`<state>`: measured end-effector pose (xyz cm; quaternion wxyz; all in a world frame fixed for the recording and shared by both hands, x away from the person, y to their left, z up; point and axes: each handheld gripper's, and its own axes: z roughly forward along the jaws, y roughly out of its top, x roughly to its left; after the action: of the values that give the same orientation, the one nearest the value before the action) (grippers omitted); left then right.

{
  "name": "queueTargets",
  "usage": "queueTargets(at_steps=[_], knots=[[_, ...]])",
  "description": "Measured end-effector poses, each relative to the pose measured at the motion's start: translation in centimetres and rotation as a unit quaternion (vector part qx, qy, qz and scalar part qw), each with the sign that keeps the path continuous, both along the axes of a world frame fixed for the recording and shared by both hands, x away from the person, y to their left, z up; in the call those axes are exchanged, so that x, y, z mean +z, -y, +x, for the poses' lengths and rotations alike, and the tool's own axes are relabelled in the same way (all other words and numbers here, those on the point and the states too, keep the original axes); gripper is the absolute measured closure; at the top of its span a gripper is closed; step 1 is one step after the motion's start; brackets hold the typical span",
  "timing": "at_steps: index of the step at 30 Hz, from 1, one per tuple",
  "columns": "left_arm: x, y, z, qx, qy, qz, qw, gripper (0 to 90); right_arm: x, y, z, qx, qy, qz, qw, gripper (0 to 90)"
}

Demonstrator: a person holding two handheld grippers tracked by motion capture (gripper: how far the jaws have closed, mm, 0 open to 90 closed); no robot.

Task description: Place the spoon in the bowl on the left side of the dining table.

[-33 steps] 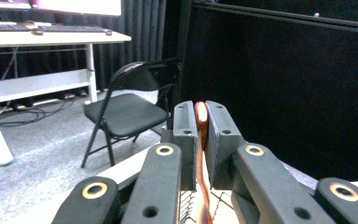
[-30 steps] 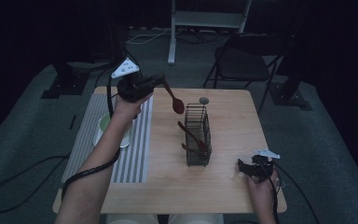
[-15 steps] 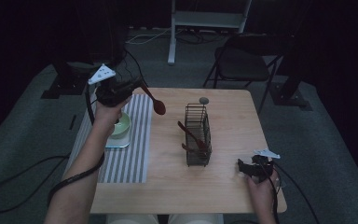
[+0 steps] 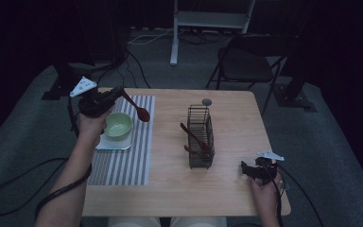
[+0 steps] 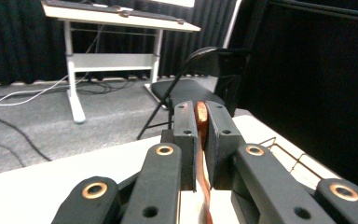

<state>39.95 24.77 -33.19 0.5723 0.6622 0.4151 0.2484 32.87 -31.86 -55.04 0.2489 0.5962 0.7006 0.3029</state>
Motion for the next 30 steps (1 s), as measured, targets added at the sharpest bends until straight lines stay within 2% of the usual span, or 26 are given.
queueTargets(at_steps=[5,6,15,21,26,30], knots=[[-0.8,-1.3,-0.3,0.011,-0.007,0.0,0.9999,84.0,0.0,0.0,0.0,0.0,0.0,-0.001,1.0,11.9],[-1.1,-1.9,-0.4,0.021,-0.009,0.001,0.9997,84.0,0.0,0.0,0.0,0.0,-0.001,0.0,1.0,11.9],[-2.4,-4.9,-1.1,0.056,-0.016,-0.006,0.9983,84.0,0.0,0.0,0.0,0.0,-0.001,0.0,1.0,11.9],[-4.6,-6.1,-1.4,0.094,-0.019,-0.013,0.9953,84.0,0.0,0.0,0.0,0.0,0.0,0.0,1.0,11.9],[-6.4,-6.6,-1.2,0.1,-0.037,-0.019,0.9941,84.0,0.0,0.0,0.0,0.0,0.0,0.0,1.0,11.9],[-7.7,-7.0,-1.5,0.111,-0.043,-0.02,0.9927,83.9,0.0,0.0,0.0,0.0,0.0,0.0,1.0,11.9]])
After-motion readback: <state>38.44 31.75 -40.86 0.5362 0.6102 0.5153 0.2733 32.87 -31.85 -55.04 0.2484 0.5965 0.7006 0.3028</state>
